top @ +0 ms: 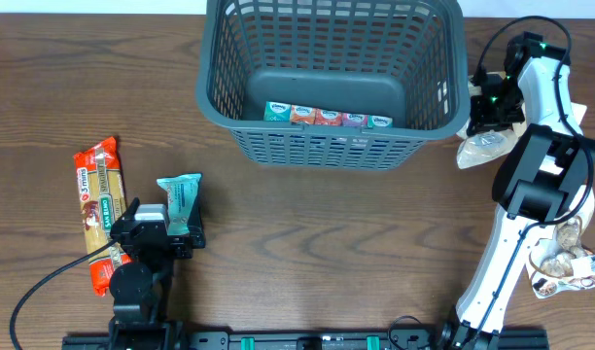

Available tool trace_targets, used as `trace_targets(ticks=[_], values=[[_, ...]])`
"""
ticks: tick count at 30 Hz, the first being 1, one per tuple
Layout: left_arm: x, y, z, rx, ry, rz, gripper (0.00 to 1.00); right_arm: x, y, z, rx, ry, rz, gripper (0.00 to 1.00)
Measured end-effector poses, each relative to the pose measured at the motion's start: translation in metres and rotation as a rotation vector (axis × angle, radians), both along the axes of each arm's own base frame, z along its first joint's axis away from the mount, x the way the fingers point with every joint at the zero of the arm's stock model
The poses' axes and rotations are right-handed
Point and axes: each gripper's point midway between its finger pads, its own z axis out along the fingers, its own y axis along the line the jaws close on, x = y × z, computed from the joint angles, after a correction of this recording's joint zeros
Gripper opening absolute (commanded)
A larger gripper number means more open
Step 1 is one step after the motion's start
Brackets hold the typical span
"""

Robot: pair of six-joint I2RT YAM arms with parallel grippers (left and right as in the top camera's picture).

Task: Pack container
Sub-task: 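Carry the clear pouch with the right gripper into the basket and release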

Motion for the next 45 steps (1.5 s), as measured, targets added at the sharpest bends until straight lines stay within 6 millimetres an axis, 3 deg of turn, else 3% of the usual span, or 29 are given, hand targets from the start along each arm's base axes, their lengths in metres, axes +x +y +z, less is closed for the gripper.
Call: trace_targets(ticks=[9, 13, 15, 17, 20, 22, 26, 30, 33, 37, 42, 45], values=[[0.0, 0.0, 0.0, 0.0, 0.0, 0.0, 0.99, -0.003, 0.011, 0.006, 0.06, 0.003, -0.002, 0.01], [0.0, 0.0, 0.0, 0.0, 0.0, 0.0, 0.99, 0.01, 0.008, 0.034, 0.04, -0.077, 0.0, 0.01], [0.0, 0.0, 0.0, 0.0, 0.0, 0.0, 0.99, 0.021, 0.004, 0.064, 0.018, -0.155, -0.003, 0.01], [0.0, 0.0, 0.0, 0.0, 0.0, 0.0, 0.99, 0.034, 0.001, 0.11, -0.014, -0.27, -0.009, 0.01], [0.0, 0.0, 0.0, 0.0, 0.0, 0.0, 0.99, 0.043, -0.001, 0.2, -0.07, -0.487, -0.012, 0.01], [0.0, 0.0, 0.0, 0.0, 0.0, 0.0, 0.99, 0.037, 0.005, 0.263, -0.097, -0.628, -0.004, 0.01], [0.0, 0.0, 0.0, 0.0, 0.0, 0.0, 0.99, 0.008, 0.036, 0.365, -0.139, -0.855, 0.064, 0.01], [0.0, 0.0, 0.0, 0.0, 0.0, 0.0, 0.99, -0.01, 0.089, 0.412, -0.138, -0.979, 0.254, 0.01], [0.0, 0.0, 0.0, 0.0, 0.0, 0.0, 0.99, -0.025, 0.151, 0.415, -0.101, -0.984, 0.548, 0.01], [0.0, 0.0, 0.0, 0.0, 0.0, 0.0, 0.99, -0.043, 0.218, 0.392, -0.057, -0.921, 0.892, 0.01], [0.0, 0.0, 0.0, 0.0, 0.0, 0.0, 0.99, -0.038, 0.26, 0.363, -0.026, -0.867, 1.102, 0.01], [0.0, 0.0, 0.0, 0.0, 0.0, 0.0, 0.99, -0.024, 0.278, 0.324, 0.009, -0.779, 1.169, 0.01]])
